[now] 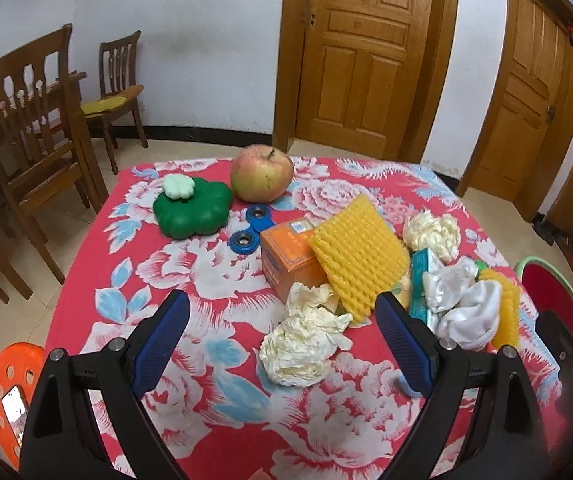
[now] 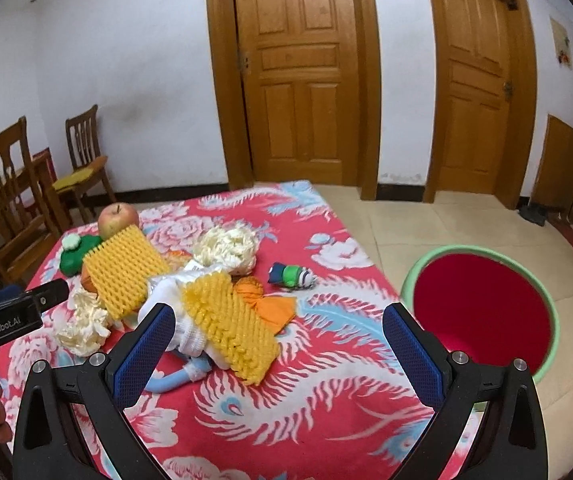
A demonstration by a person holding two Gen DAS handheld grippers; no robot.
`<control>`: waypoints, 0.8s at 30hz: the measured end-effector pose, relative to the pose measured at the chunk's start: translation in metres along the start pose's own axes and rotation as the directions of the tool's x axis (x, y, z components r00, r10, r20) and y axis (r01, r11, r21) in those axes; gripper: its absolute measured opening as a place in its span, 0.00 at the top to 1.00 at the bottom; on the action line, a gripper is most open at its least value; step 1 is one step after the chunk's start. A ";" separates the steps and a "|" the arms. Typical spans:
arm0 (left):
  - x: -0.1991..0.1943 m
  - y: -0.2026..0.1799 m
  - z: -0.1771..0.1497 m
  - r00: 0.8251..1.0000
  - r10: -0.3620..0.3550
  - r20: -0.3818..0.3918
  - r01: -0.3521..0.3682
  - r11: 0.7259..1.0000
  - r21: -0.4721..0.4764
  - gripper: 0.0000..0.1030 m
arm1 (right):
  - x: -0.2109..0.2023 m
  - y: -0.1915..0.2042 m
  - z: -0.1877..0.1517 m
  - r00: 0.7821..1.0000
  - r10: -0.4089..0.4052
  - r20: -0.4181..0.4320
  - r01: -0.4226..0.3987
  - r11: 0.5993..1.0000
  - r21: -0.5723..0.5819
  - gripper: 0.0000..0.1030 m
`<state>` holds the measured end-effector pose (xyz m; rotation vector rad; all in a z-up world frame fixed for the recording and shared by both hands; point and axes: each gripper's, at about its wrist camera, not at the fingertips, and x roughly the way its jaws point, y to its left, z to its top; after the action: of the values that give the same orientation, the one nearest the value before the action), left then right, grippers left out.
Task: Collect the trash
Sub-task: 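Grasp the crumpled cream paper with the left tool while the right tool grasps the long yellow foam net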
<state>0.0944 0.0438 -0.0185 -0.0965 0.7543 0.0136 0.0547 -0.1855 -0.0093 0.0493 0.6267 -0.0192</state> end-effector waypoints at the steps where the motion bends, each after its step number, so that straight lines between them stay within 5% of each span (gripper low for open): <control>1: 0.004 0.000 -0.001 1.000 -0.004 -0.010 0.004 1.000 0.006 0.10 | 0.003 0.002 -0.001 1.000 0.005 -0.007 -0.005 1.000 -0.002 0.00; 12: 0.035 0.009 -0.018 0.990 -0.085 -0.110 0.087 0.996 0.009 0.22 | 0.031 0.012 -0.015 0.989 -0.033 -0.143 0.034 0.999 0.003 0.02; 22: 0.047 0.006 -0.025 0.964 -0.215 -0.158 0.218 0.976 -0.004 0.49 | 0.033 0.011 -0.021 0.982 -0.042 -0.181 0.049 0.998 0.030 0.47; 24: 0.049 0.005 -0.025 0.961 -0.230 -0.155 0.232 0.973 -0.007 0.58 | 0.032 0.010 -0.020 0.983 -0.046 -0.178 0.051 0.999 0.019 0.50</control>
<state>0.1123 0.0449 -0.0704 -0.1765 0.8948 -0.2231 0.0690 -0.1746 -0.0439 0.0592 0.8061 -0.0702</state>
